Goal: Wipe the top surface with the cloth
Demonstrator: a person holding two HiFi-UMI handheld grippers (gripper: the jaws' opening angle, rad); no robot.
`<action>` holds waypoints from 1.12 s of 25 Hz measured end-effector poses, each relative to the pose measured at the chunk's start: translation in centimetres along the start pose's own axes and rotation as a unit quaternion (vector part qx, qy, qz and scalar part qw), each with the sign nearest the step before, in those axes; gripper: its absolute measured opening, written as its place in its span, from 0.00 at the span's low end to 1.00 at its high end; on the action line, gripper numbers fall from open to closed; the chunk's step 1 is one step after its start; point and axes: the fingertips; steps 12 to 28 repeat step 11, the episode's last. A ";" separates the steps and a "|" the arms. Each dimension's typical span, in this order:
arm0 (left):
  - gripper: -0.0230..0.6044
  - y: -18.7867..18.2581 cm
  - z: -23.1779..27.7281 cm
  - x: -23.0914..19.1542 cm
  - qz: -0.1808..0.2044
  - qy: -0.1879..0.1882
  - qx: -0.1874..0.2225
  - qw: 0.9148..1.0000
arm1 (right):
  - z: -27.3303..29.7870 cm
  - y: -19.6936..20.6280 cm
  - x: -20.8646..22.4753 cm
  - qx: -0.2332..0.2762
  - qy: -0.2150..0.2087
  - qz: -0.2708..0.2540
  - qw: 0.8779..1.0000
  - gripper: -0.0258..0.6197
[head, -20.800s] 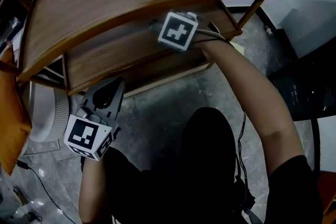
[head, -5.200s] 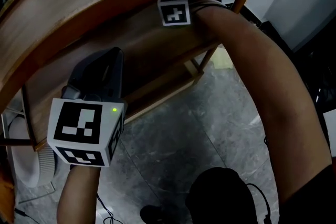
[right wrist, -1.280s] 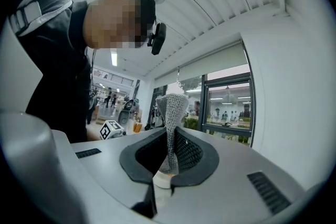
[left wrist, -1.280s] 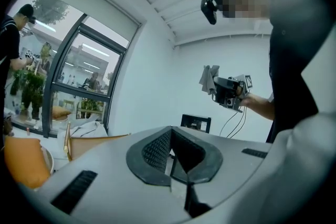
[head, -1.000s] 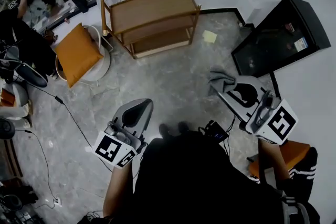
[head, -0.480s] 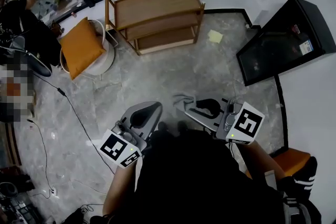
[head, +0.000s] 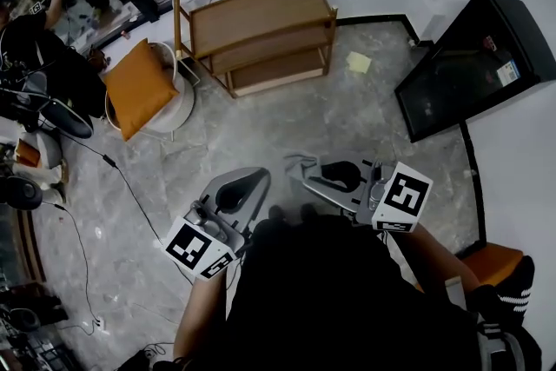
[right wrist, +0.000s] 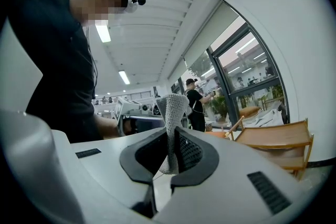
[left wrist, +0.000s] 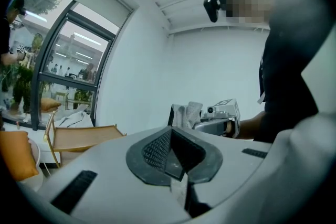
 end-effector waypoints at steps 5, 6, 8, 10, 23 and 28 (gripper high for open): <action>0.05 0.1 0.1 -0.1 -0.001 0.002 -0.001 1.000 | -0.1 0.1 0.1 -0.021 -0.003 -0.016 1.000 0.09; 0.05 0.3 0.2 0.0 -0.002 0.003 -0.004 1.000 | -0.3 0.1 0.1 -0.017 -0.002 -0.014 1.000 0.09; 0.05 0.7 0.5 0.4 -0.005 0.004 -0.006 1.000 | -0.8 0.2 0.4 -0.008 0.001 -0.007 1.000 0.09; 0.05 0.9 0.8 0.8 -0.008 0.005 -0.005 1.000 | -1.2 0.5 0.6 -0.002 0.004 -0.001 1.000 0.09; 0.05 1.0 1.0 1.0 -0.010 0.006 -0.004 1.000 | -1.4 0.6 0.7 0.000 0.005 0.002 1.000 0.09; 0.05 1.0 1.0 1.0 -0.010 0.006 -0.004 1.000 | -1.4 0.6 0.7 0.000 0.005 0.002 1.000 0.09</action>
Point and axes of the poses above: the fingertips, and each gripper's own axes: z forward along the fingers, x to its right, y out of its underside, and after that the axes turned 13 degrees about -y, right-handed
